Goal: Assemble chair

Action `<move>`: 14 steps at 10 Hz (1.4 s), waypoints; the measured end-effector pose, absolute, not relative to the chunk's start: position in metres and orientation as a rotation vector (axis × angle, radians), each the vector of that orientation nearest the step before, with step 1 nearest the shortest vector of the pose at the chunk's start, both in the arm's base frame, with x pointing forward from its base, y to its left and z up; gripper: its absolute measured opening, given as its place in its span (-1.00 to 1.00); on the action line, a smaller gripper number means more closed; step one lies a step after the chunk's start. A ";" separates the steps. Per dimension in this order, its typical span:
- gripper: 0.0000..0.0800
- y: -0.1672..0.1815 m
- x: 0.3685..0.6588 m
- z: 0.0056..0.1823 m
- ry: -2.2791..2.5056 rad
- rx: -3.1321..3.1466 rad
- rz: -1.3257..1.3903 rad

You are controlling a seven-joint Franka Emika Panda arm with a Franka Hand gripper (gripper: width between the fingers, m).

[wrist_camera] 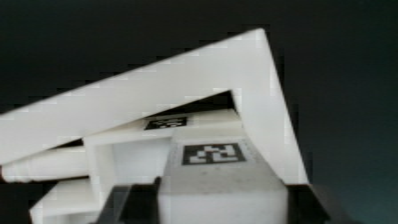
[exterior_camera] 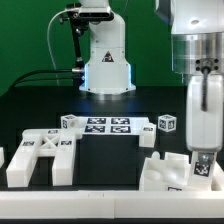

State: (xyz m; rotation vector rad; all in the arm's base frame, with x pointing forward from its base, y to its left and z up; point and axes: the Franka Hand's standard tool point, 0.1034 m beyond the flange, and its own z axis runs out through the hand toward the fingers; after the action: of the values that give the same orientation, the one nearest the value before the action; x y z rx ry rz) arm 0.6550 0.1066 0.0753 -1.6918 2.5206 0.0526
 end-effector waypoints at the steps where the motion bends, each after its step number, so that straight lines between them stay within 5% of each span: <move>1: -0.29 0.107 0.655 0.076 2.501 -1.714 0.045; 5: -0.13 0.109 0.655 0.077 2.483 -1.736 0.046; 6: 0.37 0.112 0.655 0.084 2.457 -1.757 0.043; 7: 0.54 0.114 0.651 0.093 2.421 -1.791 0.044; 9: 0.61 0.115 0.643 0.109 2.328 -1.916 0.080; 14: 0.62 0.115 0.643 0.103 2.320 -1.932 0.074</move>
Offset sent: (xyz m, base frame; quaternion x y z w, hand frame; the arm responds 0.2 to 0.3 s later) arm 0.0000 0.0000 0.0000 0.0000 0.0000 0.0000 1.0000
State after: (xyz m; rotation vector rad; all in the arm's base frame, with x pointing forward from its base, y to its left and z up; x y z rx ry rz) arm 0.6429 0.1149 0.1027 -1.9324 2.3198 0.0742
